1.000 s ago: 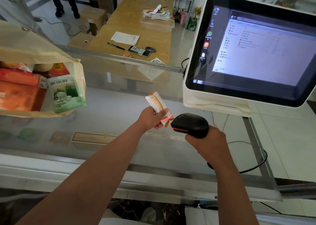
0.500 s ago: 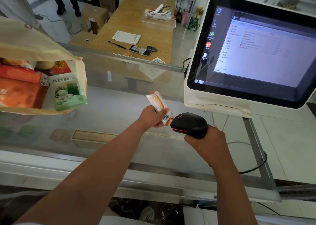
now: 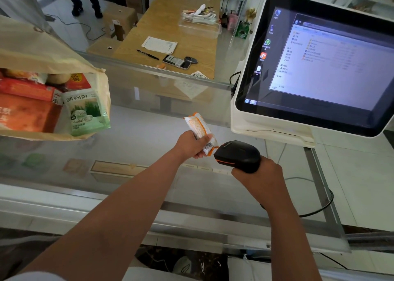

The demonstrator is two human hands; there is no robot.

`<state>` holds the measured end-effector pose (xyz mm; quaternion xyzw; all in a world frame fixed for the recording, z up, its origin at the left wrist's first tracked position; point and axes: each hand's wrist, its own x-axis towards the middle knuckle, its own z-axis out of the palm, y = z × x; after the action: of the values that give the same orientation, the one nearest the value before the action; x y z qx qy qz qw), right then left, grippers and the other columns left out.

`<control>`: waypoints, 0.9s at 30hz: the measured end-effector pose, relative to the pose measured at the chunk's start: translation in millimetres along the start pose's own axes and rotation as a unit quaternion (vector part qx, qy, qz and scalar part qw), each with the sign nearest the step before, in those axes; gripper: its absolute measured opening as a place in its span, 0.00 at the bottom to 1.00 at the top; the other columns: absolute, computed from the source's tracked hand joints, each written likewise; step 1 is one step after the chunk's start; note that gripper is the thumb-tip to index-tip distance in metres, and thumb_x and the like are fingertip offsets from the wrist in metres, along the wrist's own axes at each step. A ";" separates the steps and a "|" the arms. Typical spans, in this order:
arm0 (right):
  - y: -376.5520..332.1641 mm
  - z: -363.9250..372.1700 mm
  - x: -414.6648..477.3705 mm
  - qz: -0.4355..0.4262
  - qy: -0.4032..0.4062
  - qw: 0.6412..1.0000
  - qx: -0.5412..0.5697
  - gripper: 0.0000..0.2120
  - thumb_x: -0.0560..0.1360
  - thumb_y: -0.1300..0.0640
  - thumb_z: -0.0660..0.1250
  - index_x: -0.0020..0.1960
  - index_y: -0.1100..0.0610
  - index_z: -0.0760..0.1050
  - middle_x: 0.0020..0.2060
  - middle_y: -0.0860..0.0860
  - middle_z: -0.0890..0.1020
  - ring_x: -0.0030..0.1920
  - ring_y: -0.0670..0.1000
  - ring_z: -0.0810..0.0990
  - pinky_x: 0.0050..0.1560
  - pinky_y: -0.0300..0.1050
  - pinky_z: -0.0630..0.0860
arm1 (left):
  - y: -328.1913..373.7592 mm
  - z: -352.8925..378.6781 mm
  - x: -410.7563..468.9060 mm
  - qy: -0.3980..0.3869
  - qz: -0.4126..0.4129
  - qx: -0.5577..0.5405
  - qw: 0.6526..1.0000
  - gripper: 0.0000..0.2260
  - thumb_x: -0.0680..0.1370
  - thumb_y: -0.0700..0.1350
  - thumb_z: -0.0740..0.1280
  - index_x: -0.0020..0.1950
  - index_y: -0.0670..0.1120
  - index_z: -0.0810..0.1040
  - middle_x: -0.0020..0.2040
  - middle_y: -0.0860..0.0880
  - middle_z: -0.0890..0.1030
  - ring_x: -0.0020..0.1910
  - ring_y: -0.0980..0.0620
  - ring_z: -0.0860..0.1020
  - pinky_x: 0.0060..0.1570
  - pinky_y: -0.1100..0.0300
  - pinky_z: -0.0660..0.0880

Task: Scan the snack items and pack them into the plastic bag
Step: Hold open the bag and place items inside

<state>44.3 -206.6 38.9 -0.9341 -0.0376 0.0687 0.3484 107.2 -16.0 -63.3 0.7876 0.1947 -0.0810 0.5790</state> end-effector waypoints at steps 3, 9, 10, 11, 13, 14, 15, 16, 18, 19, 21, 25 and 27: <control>-0.3 0.3 -0.6 0.002 -0.001 1.000 0.004 0.08 0.70 0.58 0.72 0.39 0.52 0.73 0.29 0.46 0.75 0.32 0.43 0.75 0.32 0.31 0.65 | 0.7 -0.1 0.1 0.001 0.000 -0.003 1.000 0.20 0.79 0.55 0.64 0.62 0.40 0.73 0.41 0.47 0.81 0.29 0.55 0.77 0.28 0.67 0.74; -2.2 -1.2 -1.2 0.001 0.005 1.000 -0.002 0.11 0.69 0.58 0.72 0.35 0.49 0.70 0.28 0.46 0.75 0.31 0.43 0.75 0.31 0.30 0.64 | 0.3 1.0 2.0 -0.004 -0.008 -0.009 1.000 0.25 0.78 0.56 0.65 0.68 0.41 0.70 0.50 0.44 0.80 0.31 0.53 0.78 0.29 0.65 0.73; -2.3 -1.6 -1.1 0.001 0.005 1.000 -0.002 0.11 0.69 0.58 0.72 0.35 0.49 0.71 0.27 0.46 0.75 0.31 0.43 0.75 0.30 0.30 0.64 | 0.1 0.9 2.1 -0.004 -0.006 -0.009 1.000 0.25 0.78 0.56 0.65 0.68 0.41 0.69 0.50 0.44 0.80 0.32 0.53 0.78 0.30 0.65 0.74; -2.2 -1.7 -0.8 0.002 0.005 1.000 -0.002 0.11 0.69 0.58 0.72 0.35 0.50 0.71 0.27 0.46 0.75 0.30 0.43 0.75 0.30 0.30 0.64 | 0.1 0.8 2.0 -0.006 -0.005 -0.010 1.000 0.25 0.78 0.56 0.64 0.68 0.41 0.69 0.51 0.44 0.80 0.33 0.52 0.78 0.31 0.64 0.75; -2.0 -1.9 -0.6 0.001 0.004 1.000 -0.006 0.11 0.69 0.58 0.72 0.34 0.50 0.71 0.27 0.47 0.75 0.30 0.43 0.74 0.31 0.30 0.65 | -0.3 0.4 1.8 -0.008 -0.004 -0.010 1.000 0.25 0.79 0.56 0.64 0.68 0.41 0.69 0.51 0.45 0.80 0.35 0.51 0.79 0.33 0.64 0.76; -1.9 -2.0 -0.5 0.000 0.003 1.000 -0.006 0.11 0.69 0.58 0.72 0.34 0.50 0.71 0.27 0.47 0.75 0.30 0.43 0.74 0.31 0.31 0.65 | -0.4 0.3 1.7 -0.009 -0.005 -0.011 1.000 0.25 0.79 0.56 0.64 0.68 0.41 0.69 0.51 0.45 0.80 0.35 0.51 0.79 0.33 0.63 0.76; -1.9 -2.3 -0.4 0.001 0.004 1.000 -0.005 0.11 0.69 0.58 0.72 0.34 0.50 0.71 0.27 0.47 0.75 0.30 0.43 0.74 0.31 0.31 0.64 | -0.3 0.3 1.5 -0.009 -0.005 -0.010 1.000 0.25 0.79 0.56 0.64 0.68 0.41 0.69 0.50 0.45 0.80 0.35 0.51 0.79 0.33 0.64 0.76; -1.9 -2.6 -0.4 0.000 0.005 1.000 -0.004 0.11 0.69 0.58 0.72 0.34 0.51 0.71 0.27 0.47 0.75 0.30 0.43 0.74 0.30 0.31 0.64 | 0.0 0.4 1.4 -0.009 -0.004 -0.009 1.000 0.25 0.79 0.56 0.64 0.68 0.41 0.69 0.51 0.45 0.80 0.34 0.51 0.79 0.33 0.64 0.76; -1.6 -2.8 -0.5 -0.002 0.006 1.000 -0.002 0.11 0.69 0.58 0.72 0.34 0.51 0.71 0.26 0.47 0.75 0.30 0.44 0.74 0.31 0.31 0.64 | 0.4 0.4 1.2 -0.008 -0.002 -0.006 1.000 0.25 0.79 0.56 0.64 0.68 0.41 0.69 0.51 0.45 0.79 0.33 0.52 0.79 0.31 0.65 0.75; -1.2 -2.6 -0.4 -0.002 0.006 1.000 0.000 0.11 0.69 0.58 0.72 0.34 0.50 0.71 0.27 0.47 0.75 0.30 0.44 0.75 0.31 0.31 0.64 | 0.7 0.4 1.0 -0.008 -0.001 -0.004 1.000 0.25 0.79 0.56 0.64 0.68 0.41 0.69 0.50 0.45 0.79 0.33 0.52 0.79 0.31 0.65 0.74; -0.1 -1.9 -0.2 -0.001 0.007 1.000 0.004 0.10 0.69 0.58 0.72 0.35 0.50 0.71 0.27 0.47 0.75 0.31 0.44 0.75 0.32 0.31 0.65 | 1.0 0.4 0.7 -0.006 -0.002 0.000 1.000 0.24 0.79 0.56 0.64 0.68 0.41 0.69 0.49 0.46 0.80 0.32 0.53 0.79 0.30 0.66 0.74; 1.1 -1.5 0.5 0.007 0.005 1.000 0.012 0.08 0.69 0.58 0.72 0.38 0.52 0.73 0.27 0.46 0.75 0.31 0.44 0.75 0.32 0.32 0.65 | 0.8 0.3 0.1 -0.001 -0.004 0.006 1.000 0.23 0.79 0.55 0.63 0.66 0.40 0.71 0.46 0.46 0.81 0.30 0.54 0.78 0.29 0.67 0.74; 1.5 -1.8 0.4 0.008 0.004 1.000 0.013 0.08 0.69 0.58 0.72 0.37 0.51 0.73 0.27 0.47 0.75 0.31 0.44 0.75 0.32 0.32 0.66 | 0.9 0.3 -0.3 -0.001 -0.001 0.005 1.000 0.22 0.80 0.55 0.63 0.65 0.40 0.71 0.45 0.46 0.81 0.30 0.54 0.78 0.29 0.66 0.74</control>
<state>45.1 -208.8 39.2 -0.9300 -0.0280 0.0684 0.3600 107.3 -16.6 -62.5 0.7904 0.1945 -0.0834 0.5748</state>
